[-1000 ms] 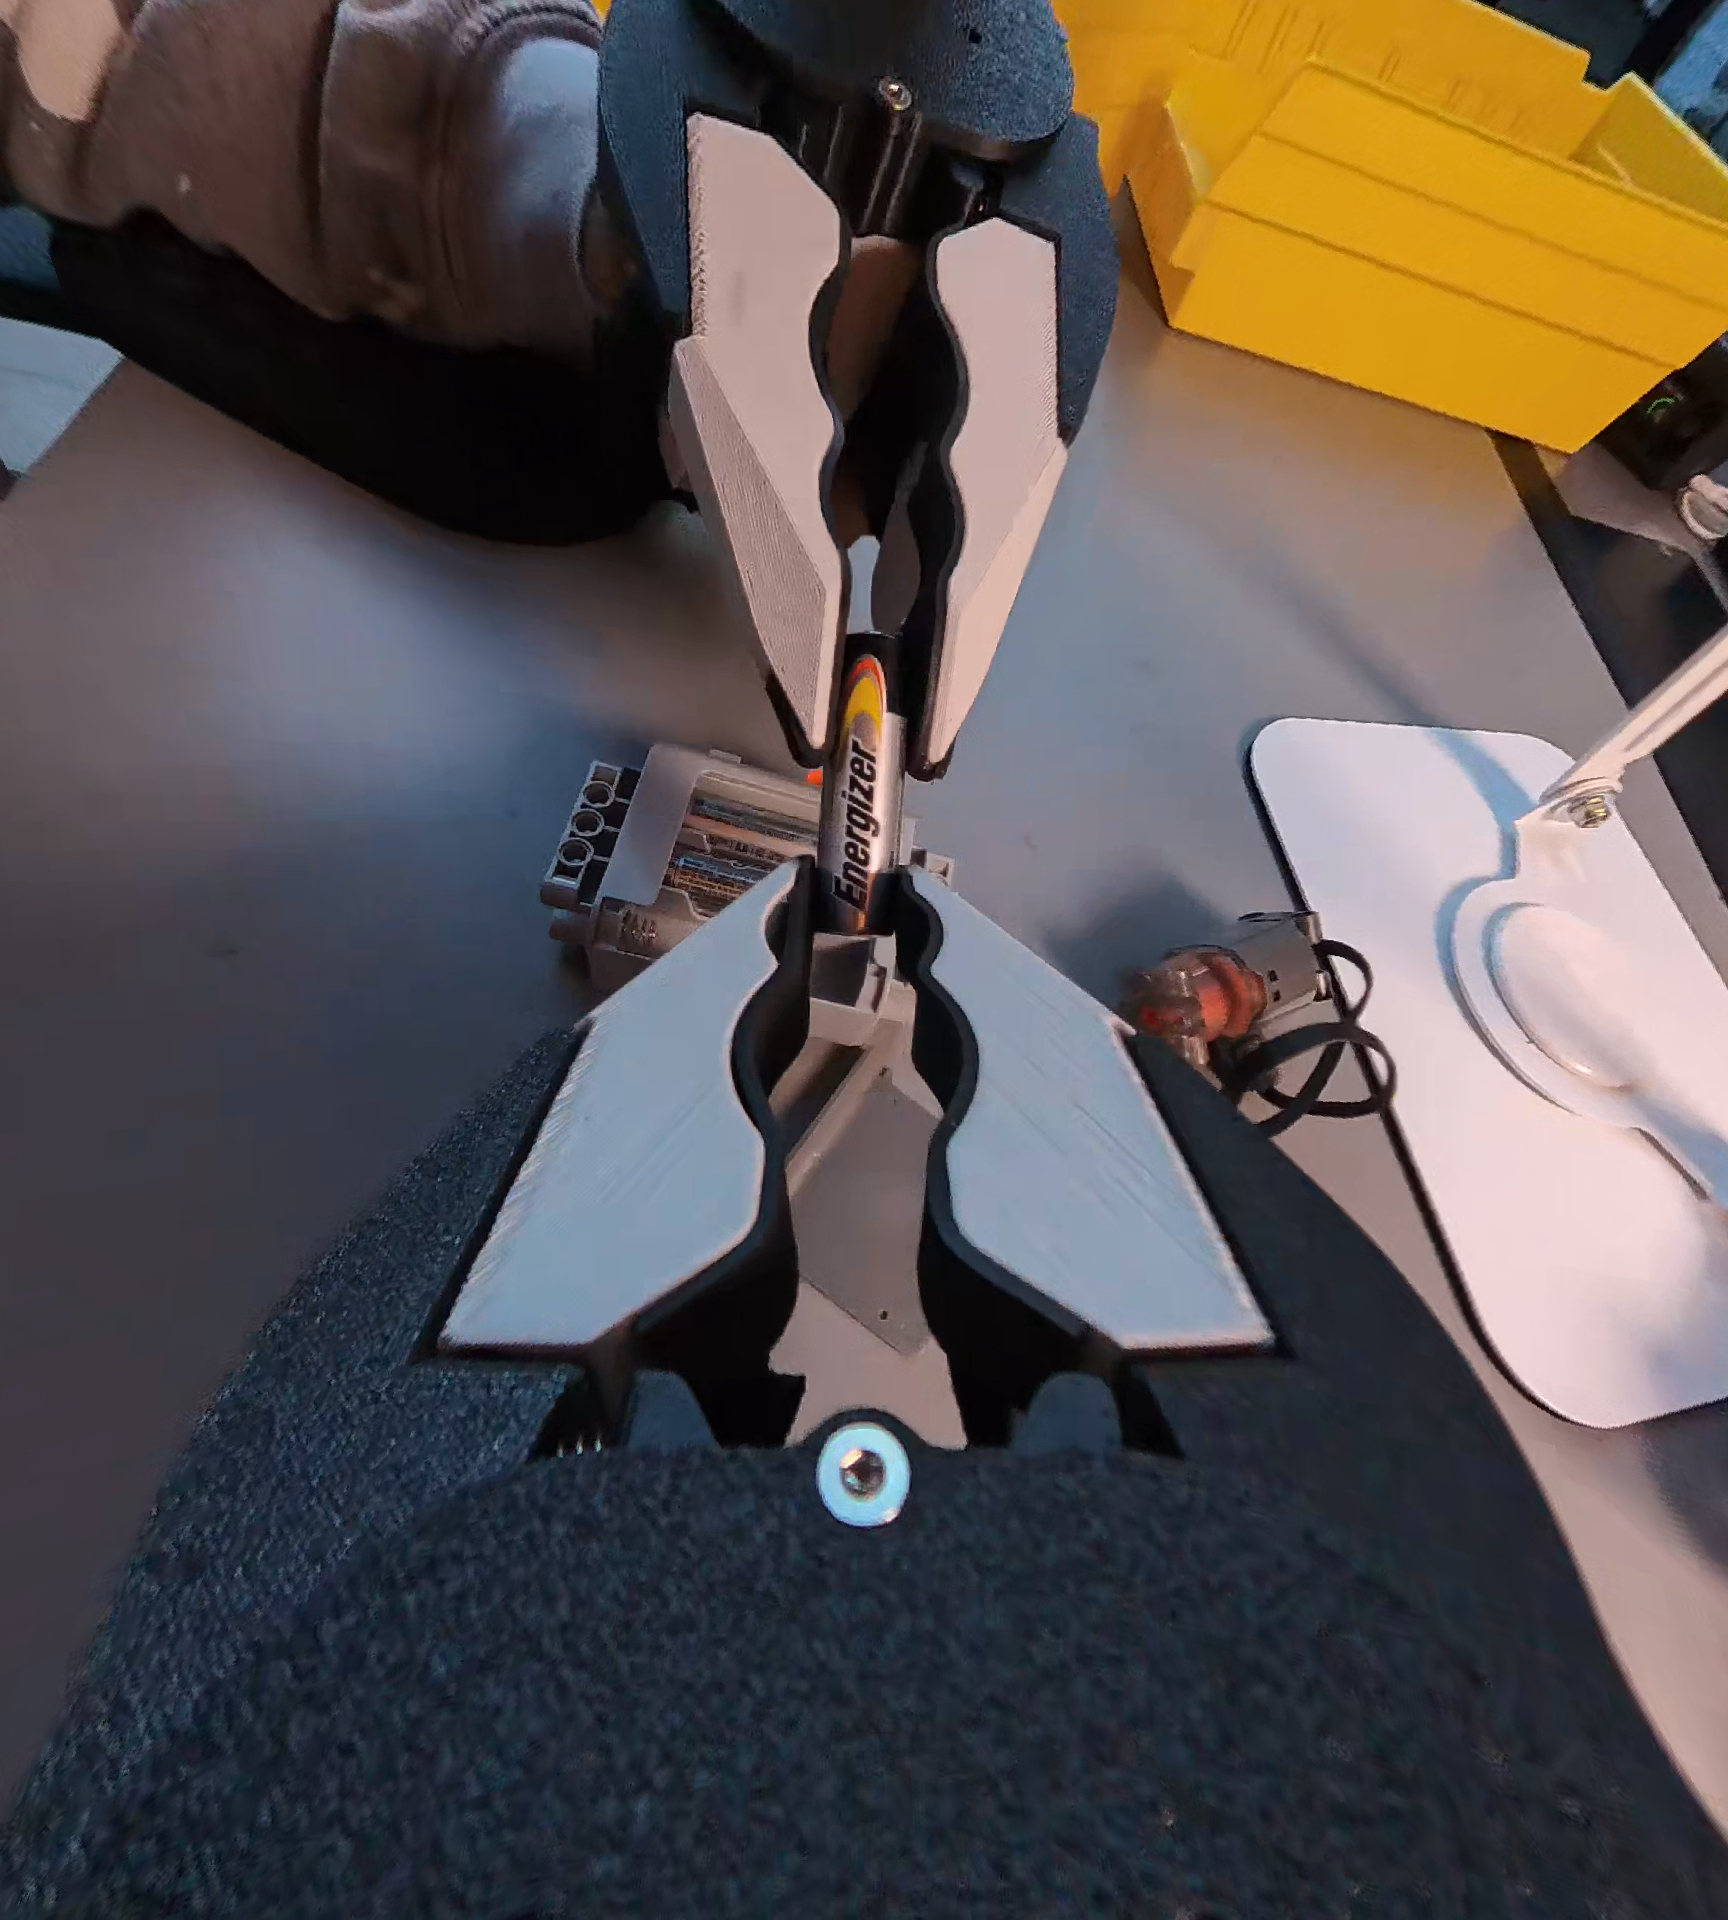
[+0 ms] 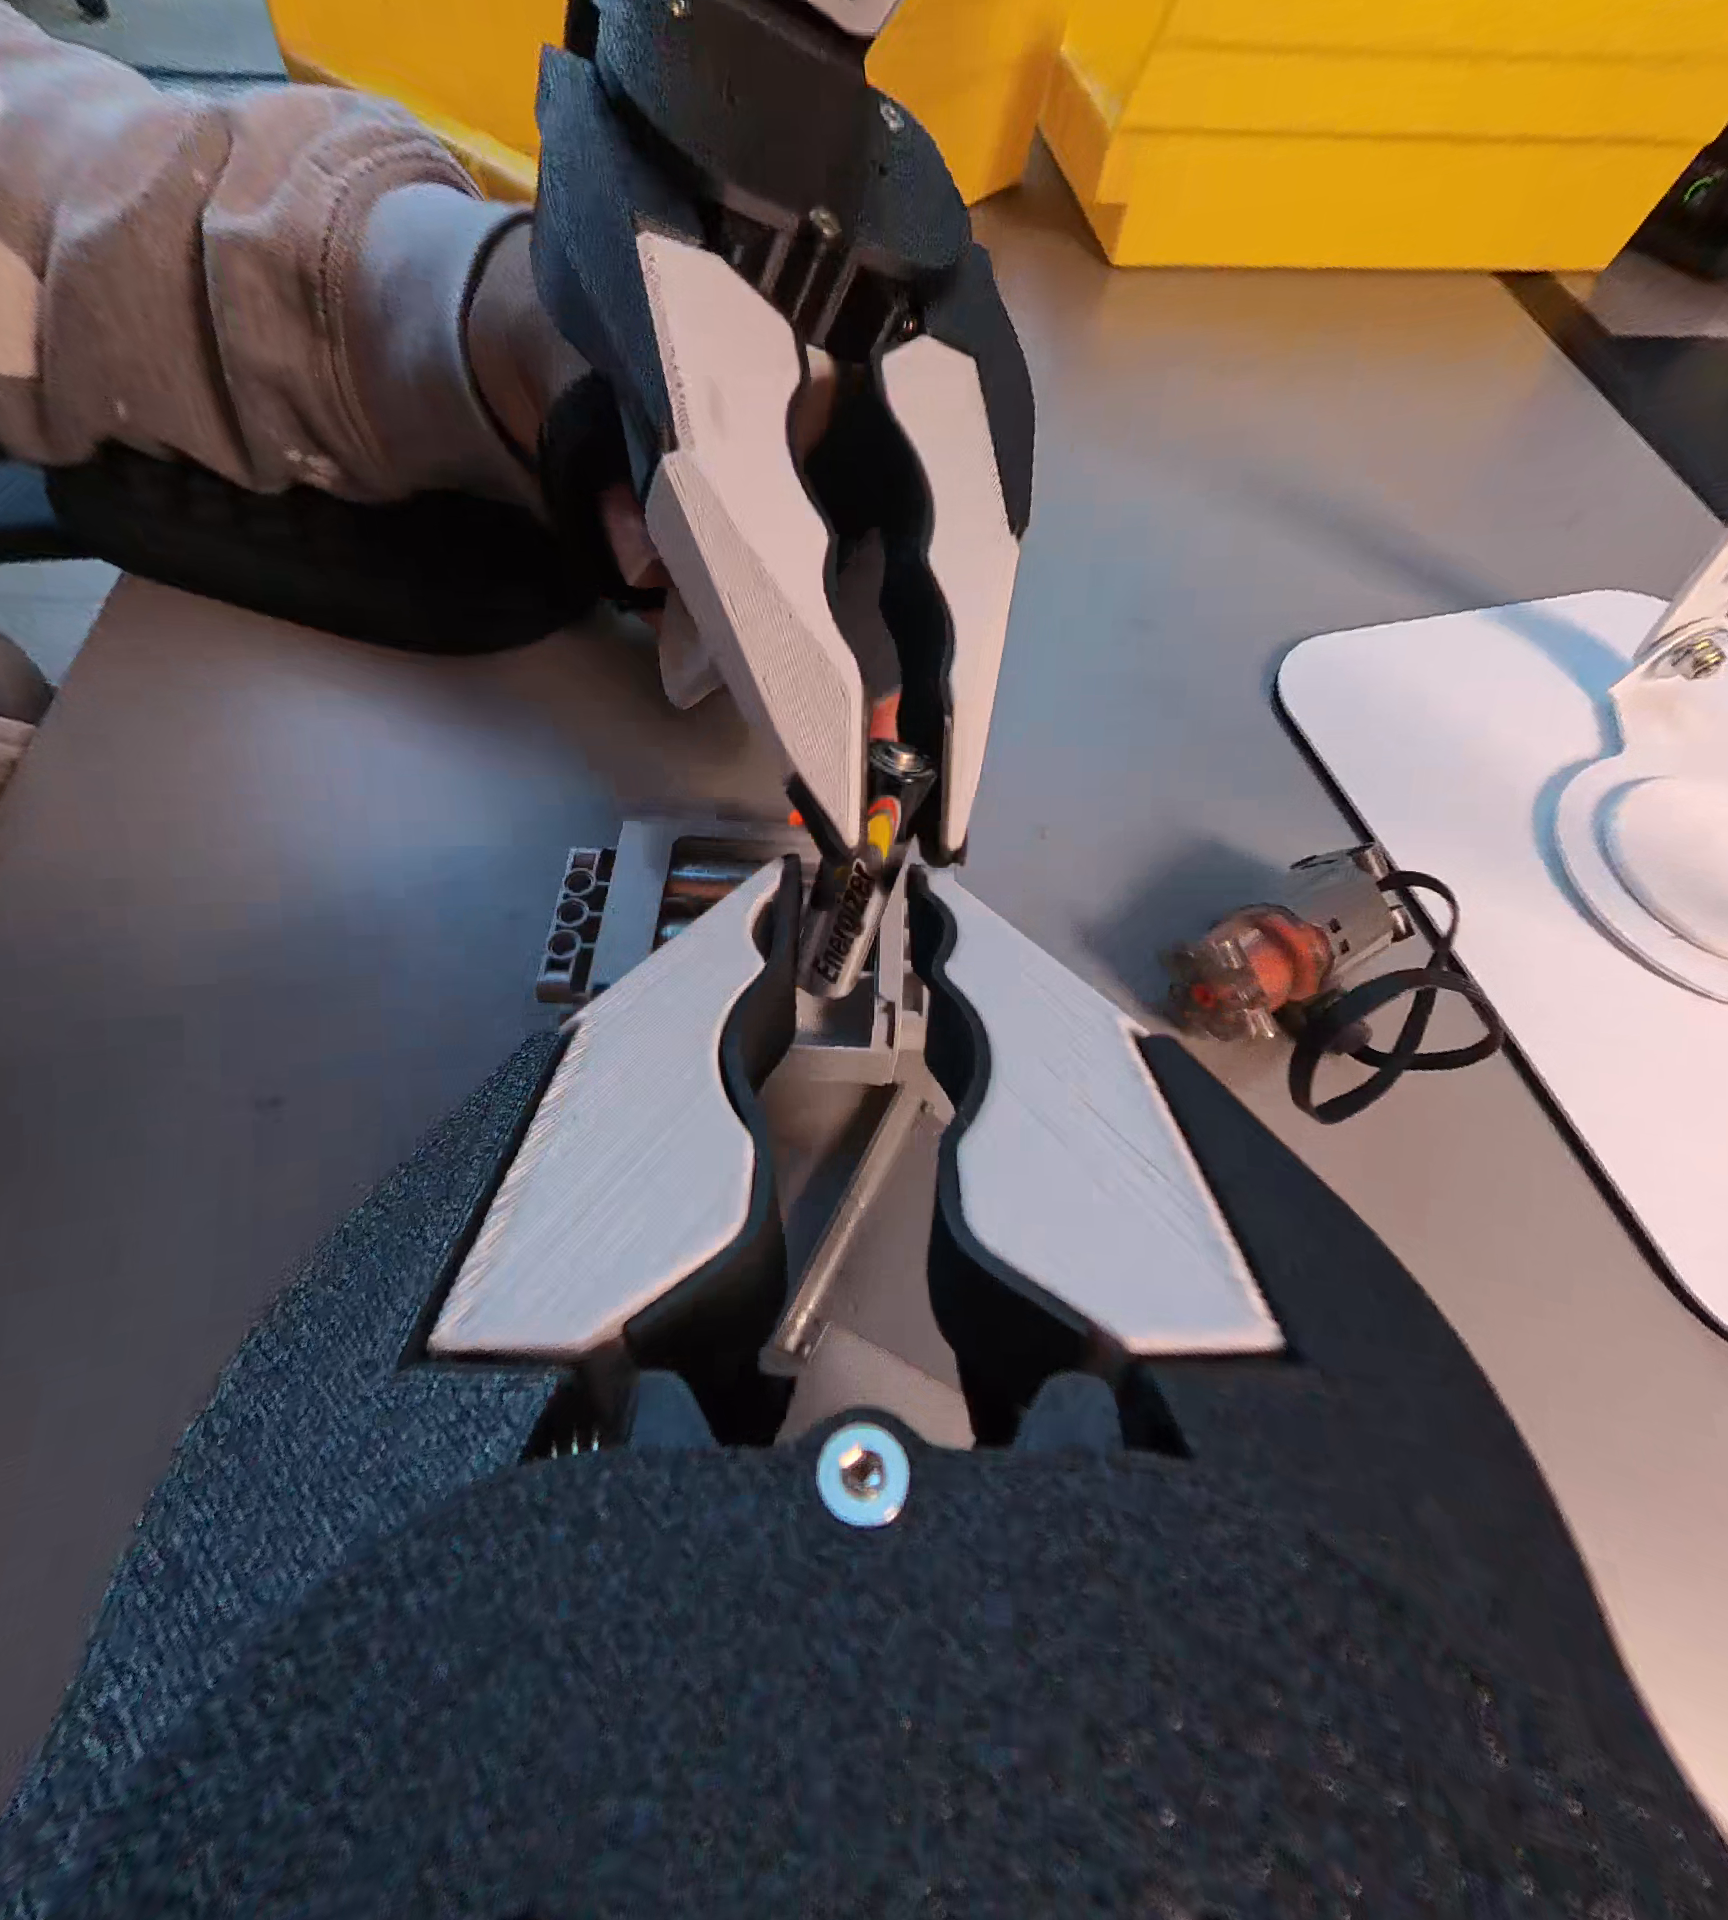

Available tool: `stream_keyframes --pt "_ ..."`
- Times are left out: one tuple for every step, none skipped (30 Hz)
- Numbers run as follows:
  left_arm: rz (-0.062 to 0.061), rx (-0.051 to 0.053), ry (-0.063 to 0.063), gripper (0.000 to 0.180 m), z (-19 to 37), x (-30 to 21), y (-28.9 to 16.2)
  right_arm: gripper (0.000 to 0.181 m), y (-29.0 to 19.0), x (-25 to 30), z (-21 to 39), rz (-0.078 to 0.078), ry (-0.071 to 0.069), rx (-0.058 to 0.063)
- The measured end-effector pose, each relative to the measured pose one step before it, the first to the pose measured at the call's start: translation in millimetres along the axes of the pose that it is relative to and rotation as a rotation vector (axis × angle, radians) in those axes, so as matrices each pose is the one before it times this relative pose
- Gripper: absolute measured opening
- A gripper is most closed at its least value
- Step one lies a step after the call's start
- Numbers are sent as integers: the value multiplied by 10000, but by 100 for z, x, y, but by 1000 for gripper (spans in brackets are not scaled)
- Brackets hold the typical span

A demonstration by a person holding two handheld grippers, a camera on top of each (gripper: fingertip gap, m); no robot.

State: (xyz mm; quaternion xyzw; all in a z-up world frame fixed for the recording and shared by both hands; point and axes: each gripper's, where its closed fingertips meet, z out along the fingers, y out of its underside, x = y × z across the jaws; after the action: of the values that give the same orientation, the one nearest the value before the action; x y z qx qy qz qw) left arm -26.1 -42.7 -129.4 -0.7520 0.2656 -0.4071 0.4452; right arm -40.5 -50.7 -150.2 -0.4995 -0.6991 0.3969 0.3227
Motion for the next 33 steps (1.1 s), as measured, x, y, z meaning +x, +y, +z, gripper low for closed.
stream_keyframes --pt "-78 -179 -17 11 149 -13 291 21 372 -104 41 34 -94 -232" --pt "-146 -148 7 11 88 -59 260 21 221 -23 8 35 -38 -144" --pt "-154 -66 31 11 28 -57 131 21 74 -41 -54 41 -55 -64" --pt "-174 -86 38 11 12 -71 149 20 33 -70 -111 115 -98 -57" --pt "-171 -140 61 11 25 -30 229 21 79 58 -157 183 -60 -75" --pt "-156 -186 95 11 63 44 326 21 104 34 -199 155 -96 -55" --pt "-102 -116 81 11 98 67 228 21 108 -135 -226 128 -208 -24" --pt "-49 -112 109 11 142 168 188 20 79 -173 -256 97 -232 -3" --pt "38 -146 39 11 197 107 210 21 -23 51 -289 35 -59 66" --pt "82 -79 -65 11 184 -30 75 22 181 77 -212 -54 -13 -81" --pt "102 -57 -29 11 100 29 -13 22 44 152 -195 -118 84 -2" --pt "122 -82 -28 11 54 37 -7 22 -76 42 -166 -103 34 57" --pt "134 -77 -17 12 36 43 6 22 -59 -186 -144 -62 -97 12" --pt "69 -52 -15 12 67 8 -21 22 -87 -208 -132 -108 -87 11" --pt "39 -28 -43 12 108 -67 -35 22 -114 -140 -130 -164 -28 38" --pt "62 -19 -95 12 131 -141 -38 22 -91 -188 -128 -150 -70 34" --pt "108 -33 -164 13 179 -227 -3 22 -105 -220 -136 -124 -103 51" --pt "169 -58 -269 14 168 -318 33 22 -116 -164 -126 -128 -61 66" --pt "259 -88 -257 17 151 -226 74 23 -97 -42 -94 -138 18 71" --pt "295 -94 -108 21 94 39 96 24 22 18 -13 -134 57 5" --pt "255 -62 -29 23 59 144 68 24 244 26 68 -143 71 -132" --pt "188 -20 6 26 8 141 11 26 359 38 121 -147 70 -205" --pt "96 61 36 30 -6 161 -84 29 176 -37 122 -117 27 -93" --pt "37 128 44 35 -36 142 -186 31 1 -136 109 -43 -53 30" --pt "40 146 45 40 -81 130 -222 33 -81 -58 89 16 -28 62" --pt "85 89 50 43 -98 140 -123 38 -115 86 66 -3 70 75" --pt "142 24 14 45 -118 88 -34 42 -170 51 25 -30 47 94" --pt "161 36 -85 48 -147 -39 -42 45 -208 15 5 -12 25 123" --pt "146 55 -85 52 -209 -68 -72 48 -132 49 20 36 28 101" --pt "110 37 -18 54 -286 0 -43 51 -5 127 87 70 63 33" --pt "63 31 -7 57 -330 -38 -26 54 102 100 151 59 42 -7" --pt "42 16 -79 61 -360 -180 13 57 150 -25 207 30 -18 -24" --pt "66 -21 -21 64 -383 -92 91 58 290 -173 218 8 -89 -132"
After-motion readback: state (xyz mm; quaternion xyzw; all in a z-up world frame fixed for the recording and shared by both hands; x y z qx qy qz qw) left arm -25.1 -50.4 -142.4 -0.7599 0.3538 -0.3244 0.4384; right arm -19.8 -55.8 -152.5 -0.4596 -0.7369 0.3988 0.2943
